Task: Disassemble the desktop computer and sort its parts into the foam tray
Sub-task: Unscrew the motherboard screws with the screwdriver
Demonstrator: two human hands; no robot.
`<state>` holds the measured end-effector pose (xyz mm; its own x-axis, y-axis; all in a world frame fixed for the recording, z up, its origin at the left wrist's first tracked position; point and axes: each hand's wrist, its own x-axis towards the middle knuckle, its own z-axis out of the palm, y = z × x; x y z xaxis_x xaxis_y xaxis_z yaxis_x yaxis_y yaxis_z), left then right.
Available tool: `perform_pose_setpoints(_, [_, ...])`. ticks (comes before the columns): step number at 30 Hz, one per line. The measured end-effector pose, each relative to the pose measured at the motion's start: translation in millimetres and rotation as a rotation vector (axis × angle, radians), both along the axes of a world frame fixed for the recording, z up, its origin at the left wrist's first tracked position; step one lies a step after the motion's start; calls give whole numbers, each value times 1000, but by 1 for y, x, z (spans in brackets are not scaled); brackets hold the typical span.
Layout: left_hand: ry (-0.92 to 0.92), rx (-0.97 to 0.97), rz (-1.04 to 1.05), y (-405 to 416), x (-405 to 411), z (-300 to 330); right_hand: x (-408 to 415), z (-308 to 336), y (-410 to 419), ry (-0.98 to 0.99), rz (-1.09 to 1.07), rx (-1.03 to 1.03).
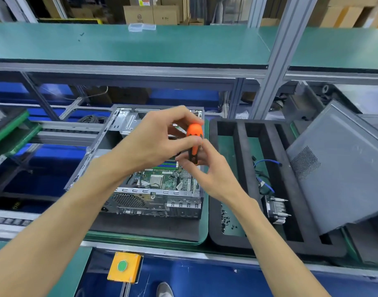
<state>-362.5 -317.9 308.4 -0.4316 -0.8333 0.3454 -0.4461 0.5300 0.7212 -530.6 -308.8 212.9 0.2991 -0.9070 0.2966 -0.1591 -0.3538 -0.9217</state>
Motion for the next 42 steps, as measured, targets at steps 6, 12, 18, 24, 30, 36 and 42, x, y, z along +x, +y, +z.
perform_pose_setpoints(6, [-91,-219,357,-4,-10,-18,2,-4,0,43,-104,-59])
perform_pose_setpoints(12, [135,143,-133,-1,1,-14,-4,-4,0,50,1,-1])
perform_pose_setpoints(18, [23,-150,147,-5,-5,-16,-7,-17,-2,516,-196,-27])
perform_pose_setpoints(24, [-158,-217,320,-13,-14,-16,7,-17,-7,787,-146,-202])
perform_pose_setpoints(30, [50,126,-78,-5,-11,-7,-3,-13,-12,840,-108,-145])
perform_pose_setpoints(36, [-90,-177,101,-11,-18,-4,-3,-10,-17,922,-93,-164])
perform_pose_setpoints(42, [15,58,-70,-11,-18,-6,-6,-13,-18,912,0,-71])
